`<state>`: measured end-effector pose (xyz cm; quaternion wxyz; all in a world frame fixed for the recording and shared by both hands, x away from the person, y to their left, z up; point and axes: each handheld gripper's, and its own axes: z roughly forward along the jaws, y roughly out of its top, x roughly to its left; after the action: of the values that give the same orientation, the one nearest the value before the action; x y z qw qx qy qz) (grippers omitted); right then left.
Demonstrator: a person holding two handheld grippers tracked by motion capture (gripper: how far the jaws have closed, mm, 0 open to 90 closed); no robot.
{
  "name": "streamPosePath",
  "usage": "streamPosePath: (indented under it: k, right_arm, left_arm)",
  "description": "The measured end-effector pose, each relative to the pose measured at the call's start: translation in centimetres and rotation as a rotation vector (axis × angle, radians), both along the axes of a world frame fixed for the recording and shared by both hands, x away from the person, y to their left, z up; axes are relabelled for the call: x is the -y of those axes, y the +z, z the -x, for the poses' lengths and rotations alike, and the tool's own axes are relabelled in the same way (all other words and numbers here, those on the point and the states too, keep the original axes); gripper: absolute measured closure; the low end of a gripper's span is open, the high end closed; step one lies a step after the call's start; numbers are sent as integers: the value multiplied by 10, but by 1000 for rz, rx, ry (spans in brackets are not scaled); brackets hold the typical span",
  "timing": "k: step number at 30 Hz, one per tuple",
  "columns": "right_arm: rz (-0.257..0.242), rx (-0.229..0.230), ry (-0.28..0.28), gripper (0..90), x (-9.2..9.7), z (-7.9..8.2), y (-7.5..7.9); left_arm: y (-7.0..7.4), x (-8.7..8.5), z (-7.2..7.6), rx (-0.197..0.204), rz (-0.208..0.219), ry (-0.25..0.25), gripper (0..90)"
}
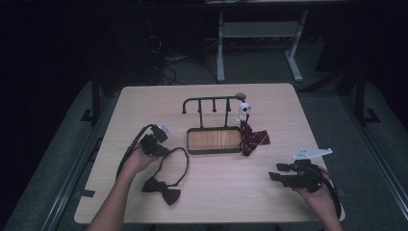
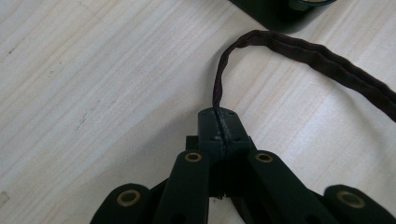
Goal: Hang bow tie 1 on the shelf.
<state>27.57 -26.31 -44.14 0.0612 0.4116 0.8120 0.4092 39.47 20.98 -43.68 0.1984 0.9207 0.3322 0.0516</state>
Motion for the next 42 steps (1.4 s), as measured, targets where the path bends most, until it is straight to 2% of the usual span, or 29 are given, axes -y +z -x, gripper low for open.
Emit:
streamPosePath:
  k: [10,13,18,31,42]
  right_arm:
    - [-15,1,-8,466,2,-1,-1]
    - [-20,-1,-11,466,2,-1,-1]
    - [-22,-3,-14,466,3,-1,-2]
    - [-28,-4,-20,466,5,-3,-2]
    - [-24,-1,-21,466,4,-2,-1]
  left_arm:
    - [10,-3,10,8,36,-34,896]
    - [14,-3,13,21,58,-37,896]
    - [19,-5,18,29,69,-50,896]
    - [39,-10,30,54,57,-89,896]
    - [55,-13,43,78,86,-109,896]
